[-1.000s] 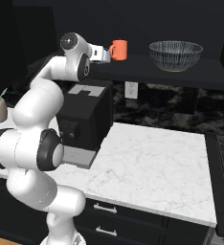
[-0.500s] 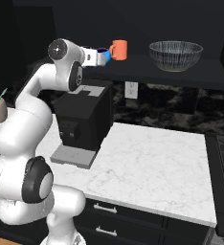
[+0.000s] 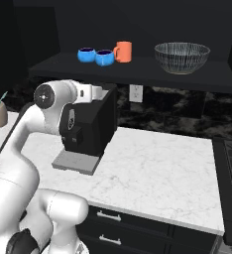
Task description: Gather all objects into one cabinet and sort the glasses and bowls to opposite sides.
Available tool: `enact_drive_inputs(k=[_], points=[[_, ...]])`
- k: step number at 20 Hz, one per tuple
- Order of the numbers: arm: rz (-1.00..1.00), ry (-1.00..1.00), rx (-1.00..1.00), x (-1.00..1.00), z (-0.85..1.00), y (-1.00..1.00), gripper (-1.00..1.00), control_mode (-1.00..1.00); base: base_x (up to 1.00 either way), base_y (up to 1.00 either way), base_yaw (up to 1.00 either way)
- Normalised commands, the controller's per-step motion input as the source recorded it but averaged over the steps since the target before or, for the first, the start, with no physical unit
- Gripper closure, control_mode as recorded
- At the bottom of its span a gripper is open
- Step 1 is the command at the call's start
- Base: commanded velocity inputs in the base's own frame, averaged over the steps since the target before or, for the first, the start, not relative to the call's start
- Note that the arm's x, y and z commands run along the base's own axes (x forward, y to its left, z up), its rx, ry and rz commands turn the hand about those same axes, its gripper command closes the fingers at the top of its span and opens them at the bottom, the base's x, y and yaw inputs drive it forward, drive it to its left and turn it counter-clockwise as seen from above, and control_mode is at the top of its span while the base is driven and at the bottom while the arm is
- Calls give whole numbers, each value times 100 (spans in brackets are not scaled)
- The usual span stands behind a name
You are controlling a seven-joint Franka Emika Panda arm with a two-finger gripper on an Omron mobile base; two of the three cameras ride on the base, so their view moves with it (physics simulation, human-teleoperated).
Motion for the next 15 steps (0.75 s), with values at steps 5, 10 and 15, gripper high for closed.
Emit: enact_drive_inputs(k=[5, 10, 15], points=[[-1, 0, 0, -100, -62, 0, -100, -100, 0, 0, 0], [0, 0, 0, -100, -64, 0, -100, -100, 0, 0, 0], [-1, 0, 0, -100, -66, 0, -100, -100, 0, 0, 0]])
